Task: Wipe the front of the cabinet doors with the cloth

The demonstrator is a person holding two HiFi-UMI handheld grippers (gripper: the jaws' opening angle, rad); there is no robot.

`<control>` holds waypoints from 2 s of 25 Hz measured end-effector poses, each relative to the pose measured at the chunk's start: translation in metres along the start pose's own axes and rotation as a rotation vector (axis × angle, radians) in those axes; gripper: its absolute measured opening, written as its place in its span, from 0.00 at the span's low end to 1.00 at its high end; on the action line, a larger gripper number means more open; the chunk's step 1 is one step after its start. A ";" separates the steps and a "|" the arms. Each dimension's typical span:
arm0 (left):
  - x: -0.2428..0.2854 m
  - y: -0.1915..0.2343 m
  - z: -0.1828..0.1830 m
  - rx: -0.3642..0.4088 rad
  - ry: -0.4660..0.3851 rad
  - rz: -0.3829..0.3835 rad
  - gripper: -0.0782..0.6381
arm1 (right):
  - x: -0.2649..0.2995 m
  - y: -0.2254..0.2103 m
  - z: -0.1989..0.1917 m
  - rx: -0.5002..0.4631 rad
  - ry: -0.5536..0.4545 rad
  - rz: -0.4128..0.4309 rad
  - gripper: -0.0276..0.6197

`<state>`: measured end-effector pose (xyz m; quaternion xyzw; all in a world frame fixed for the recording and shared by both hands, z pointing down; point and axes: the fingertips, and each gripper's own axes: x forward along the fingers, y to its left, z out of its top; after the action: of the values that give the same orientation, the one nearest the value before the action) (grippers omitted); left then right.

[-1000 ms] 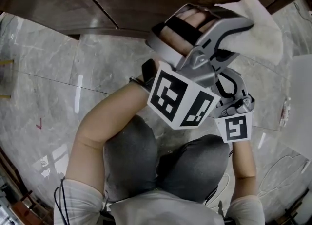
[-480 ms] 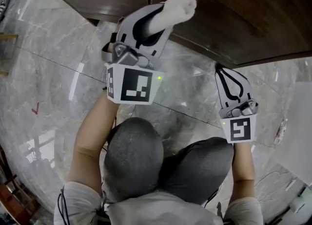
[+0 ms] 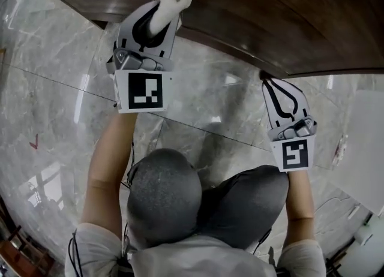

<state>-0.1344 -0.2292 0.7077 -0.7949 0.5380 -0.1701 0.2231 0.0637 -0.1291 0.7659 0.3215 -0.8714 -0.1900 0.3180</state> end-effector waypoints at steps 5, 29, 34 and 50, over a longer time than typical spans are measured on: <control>0.020 -0.025 0.010 -0.005 -0.048 -0.039 0.26 | -0.006 -0.002 -0.018 0.022 0.031 -0.015 0.12; 0.035 -0.098 0.048 0.073 -0.083 -0.194 0.26 | -0.036 -0.020 -0.035 0.096 0.005 -0.083 0.12; 0.040 -0.130 0.064 0.093 -0.092 -0.226 0.26 | -0.053 -0.024 -0.051 0.100 -0.007 -0.095 0.12; 0.052 -0.219 0.100 0.177 -0.136 -0.399 0.26 | -0.082 -0.035 -0.079 0.134 -0.018 -0.130 0.12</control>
<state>0.1060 -0.1901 0.7422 -0.8724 0.3369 -0.2035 0.2896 0.1806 -0.1085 0.7691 0.3960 -0.8624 -0.1544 0.2750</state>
